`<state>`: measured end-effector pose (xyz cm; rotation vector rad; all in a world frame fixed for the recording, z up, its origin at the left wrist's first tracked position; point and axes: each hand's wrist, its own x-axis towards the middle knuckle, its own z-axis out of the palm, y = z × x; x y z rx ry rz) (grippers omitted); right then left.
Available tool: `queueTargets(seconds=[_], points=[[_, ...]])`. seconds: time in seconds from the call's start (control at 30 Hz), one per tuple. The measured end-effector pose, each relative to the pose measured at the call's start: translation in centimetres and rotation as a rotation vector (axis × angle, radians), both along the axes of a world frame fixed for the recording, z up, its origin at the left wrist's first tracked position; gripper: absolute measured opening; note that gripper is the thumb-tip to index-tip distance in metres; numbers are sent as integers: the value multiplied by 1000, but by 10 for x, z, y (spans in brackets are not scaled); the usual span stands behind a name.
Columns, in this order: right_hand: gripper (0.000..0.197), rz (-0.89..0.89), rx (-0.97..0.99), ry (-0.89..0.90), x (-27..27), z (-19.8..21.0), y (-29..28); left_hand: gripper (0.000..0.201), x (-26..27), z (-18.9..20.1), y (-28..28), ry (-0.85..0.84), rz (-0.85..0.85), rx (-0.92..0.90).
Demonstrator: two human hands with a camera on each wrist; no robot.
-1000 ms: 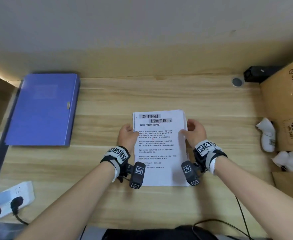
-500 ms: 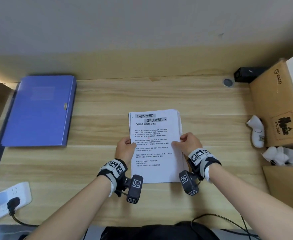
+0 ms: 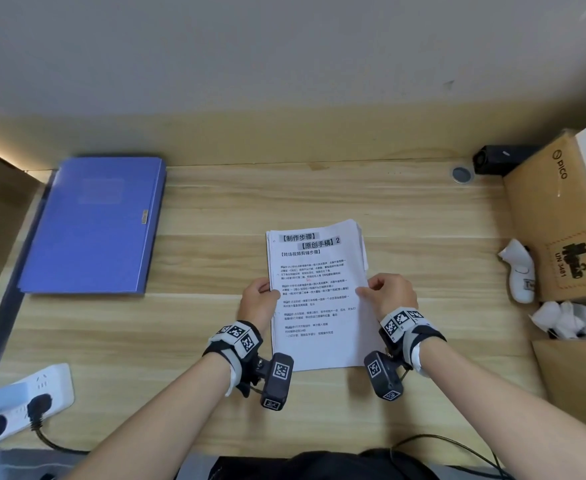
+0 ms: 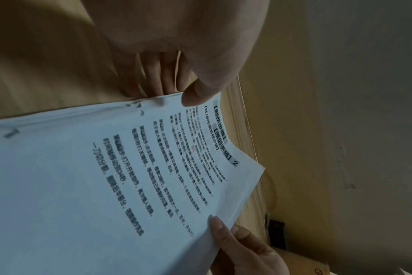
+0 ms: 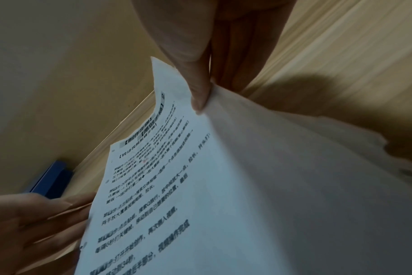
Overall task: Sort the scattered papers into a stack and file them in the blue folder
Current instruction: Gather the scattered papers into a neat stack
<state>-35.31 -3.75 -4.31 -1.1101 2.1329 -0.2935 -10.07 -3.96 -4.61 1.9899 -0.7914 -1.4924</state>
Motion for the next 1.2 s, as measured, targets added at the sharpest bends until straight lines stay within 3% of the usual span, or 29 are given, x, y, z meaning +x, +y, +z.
queueTargets(seconds=[0.13,0.23,0.4,0.6,0.67,0.73,0.83,0.87,0.97,1.1,1.2], points=[[17,-26,-64,-37,-2,1,0,38,3,-1,1,-42,1,5],[20,-52,-144,-125,-4,3,2,31,5,3,3,-94,-2,-4],[18,-267,-260,-350,-19,13,1,28,4,1,4,-229,-63,-47],[9,-385,-342,-353,-50,26,-4,22,-6,-1,7,-320,-215,-53],[9,-402,-330,-333,-58,22,-5,19,-12,-4,8,-284,-196,-43],[8,-410,-318,-323,-64,16,-5,14,-22,-1,6,-143,-142,-19],[8,-409,-295,-335,-65,8,-5,26,-37,5,-1,105,-129,81],[9,-410,-296,-337,-64,6,-4,26,-40,6,-2,118,-140,85],[7,-425,-310,-301,-62,2,-3,27,-38,-3,-2,-175,-207,0],[9,-466,-334,-221,-71,2,-2,70,-38,-16,2,-483,-372,-19],[16,-487,-333,-176,-82,6,-1,65,-39,-23,-2,-562,-411,-19]])
